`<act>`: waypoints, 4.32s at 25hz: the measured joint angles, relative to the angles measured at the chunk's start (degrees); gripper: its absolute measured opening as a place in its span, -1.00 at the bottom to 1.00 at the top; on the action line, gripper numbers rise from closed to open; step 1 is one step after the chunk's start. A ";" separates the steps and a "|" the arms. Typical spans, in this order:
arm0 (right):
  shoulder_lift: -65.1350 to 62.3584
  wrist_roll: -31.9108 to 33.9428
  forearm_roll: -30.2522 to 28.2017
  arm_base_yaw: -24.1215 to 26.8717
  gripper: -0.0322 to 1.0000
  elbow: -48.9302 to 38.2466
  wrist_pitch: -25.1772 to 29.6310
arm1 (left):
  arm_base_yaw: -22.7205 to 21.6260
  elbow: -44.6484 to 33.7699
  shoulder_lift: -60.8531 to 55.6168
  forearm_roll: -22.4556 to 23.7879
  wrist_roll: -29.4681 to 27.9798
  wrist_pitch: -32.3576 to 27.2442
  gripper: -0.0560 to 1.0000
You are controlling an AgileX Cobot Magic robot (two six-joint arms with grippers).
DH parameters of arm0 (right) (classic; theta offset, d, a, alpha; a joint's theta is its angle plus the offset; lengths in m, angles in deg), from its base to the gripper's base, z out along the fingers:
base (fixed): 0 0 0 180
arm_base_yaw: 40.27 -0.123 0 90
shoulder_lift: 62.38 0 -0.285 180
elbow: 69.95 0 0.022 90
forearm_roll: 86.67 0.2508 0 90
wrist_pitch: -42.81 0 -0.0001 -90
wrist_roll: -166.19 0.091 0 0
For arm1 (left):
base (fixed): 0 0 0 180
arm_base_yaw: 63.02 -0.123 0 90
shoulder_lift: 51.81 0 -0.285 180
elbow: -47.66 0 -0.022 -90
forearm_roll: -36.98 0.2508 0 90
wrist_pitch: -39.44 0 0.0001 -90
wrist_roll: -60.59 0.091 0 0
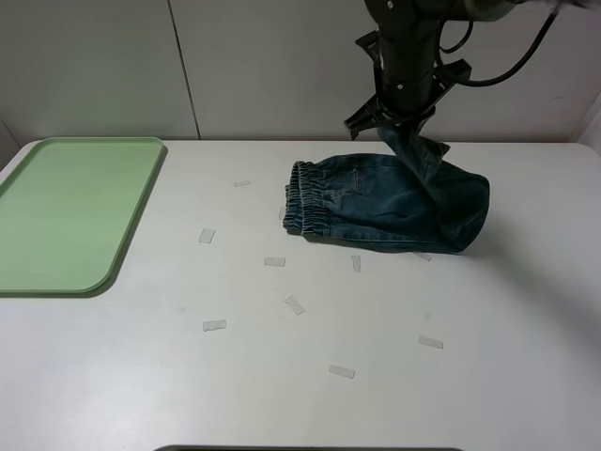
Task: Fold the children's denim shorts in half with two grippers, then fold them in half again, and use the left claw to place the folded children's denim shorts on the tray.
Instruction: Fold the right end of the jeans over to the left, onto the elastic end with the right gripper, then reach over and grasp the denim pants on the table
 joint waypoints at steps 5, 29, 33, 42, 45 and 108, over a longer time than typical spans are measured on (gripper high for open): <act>1.12 2.17 0.87 -0.93 -0.91 0.00 -0.35 | 0.00 0.00 0.00 0.00 0.00 0.00 0.83; 1.18 4.72 10.50 -0.99 0.40 0.17 -5.08 | 0.00 0.00 0.00 0.00 0.00 0.00 0.83; 1.18 3.33 10.45 -0.99 0.40 0.17 -4.87 | 0.00 0.00 0.00 0.00 0.00 0.00 0.83; -1.85 -3.70 10.60 -0.99 0.40 0.17 3.42 | 0.00 0.00 0.00 0.00 0.00 0.00 0.83; -4.79 -5.48 11.97 -0.99 0.41 0.17 3.62 | 0.00 0.00 0.00 0.00 0.00 0.00 0.83; -108.53 -10.92 24.39 16.75 0.41 -71.10 -0.89 | 0.00 0.00 0.00 0.11 0.00 -0.23 0.83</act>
